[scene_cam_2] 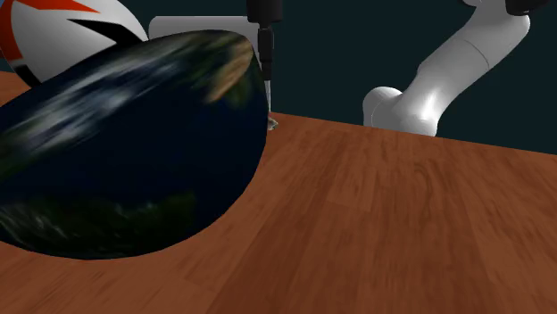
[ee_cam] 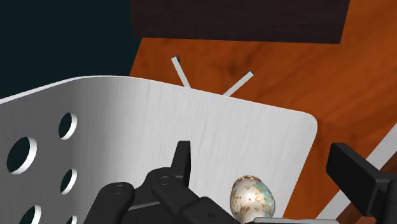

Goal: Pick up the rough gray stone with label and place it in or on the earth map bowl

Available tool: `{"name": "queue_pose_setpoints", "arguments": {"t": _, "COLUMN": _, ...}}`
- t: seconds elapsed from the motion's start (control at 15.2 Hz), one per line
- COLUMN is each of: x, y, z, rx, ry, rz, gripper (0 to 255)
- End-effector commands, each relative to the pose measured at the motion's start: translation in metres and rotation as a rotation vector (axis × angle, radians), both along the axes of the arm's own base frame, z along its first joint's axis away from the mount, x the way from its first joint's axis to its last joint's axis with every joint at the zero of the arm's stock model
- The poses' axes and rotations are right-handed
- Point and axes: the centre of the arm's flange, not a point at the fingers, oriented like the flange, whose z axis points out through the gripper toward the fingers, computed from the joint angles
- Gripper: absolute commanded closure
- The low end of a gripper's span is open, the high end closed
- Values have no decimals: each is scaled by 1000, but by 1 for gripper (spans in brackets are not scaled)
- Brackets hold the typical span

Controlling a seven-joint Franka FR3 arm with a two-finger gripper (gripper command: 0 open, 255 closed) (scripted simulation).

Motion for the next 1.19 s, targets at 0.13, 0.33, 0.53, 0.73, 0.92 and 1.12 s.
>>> {"name": "queue_pose_setpoints", "arguments": {"t": 0.13, "x": 5, "y": 22, "z": 0, "rx": 24, "ry": -18, "rz": 32, "gripper": 0}}
{"name": "queue_pose_setpoints", "arguments": {"t": 0.33, "x": 11, "y": 54, "z": 1, "rx": 60, "ry": -46, "rz": 81, "gripper": 0}}
{"name": "queue_pose_setpoints", "arguments": {"t": 0.53, "x": 16, "y": 87, "z": 3, "rx": 97, "ry": -73, "rz": 129, "gripper": 0}}
{"name": "queue_pose_setpoints", "arguments": {"t": 0.73, "x": 18, "y": 120, "z": 6, "rx": 133, "ry": -100, "rz": 177, "gripper": 0}}
{"name": "queue_pose_setpoints", "arguments": {"t": 0.92, "x": 20, "y": 152, "z": 11, "rx": 169, "ry": -128, "rz": 226, "gripper": 0}}
{"name": "queue_pose_setpoints", "arguments": {"t": 1.12, "x": 19, "y": 185, "z": 17, "rx": 205, "ry": -155, "rz": 274, "gripper": 0}}
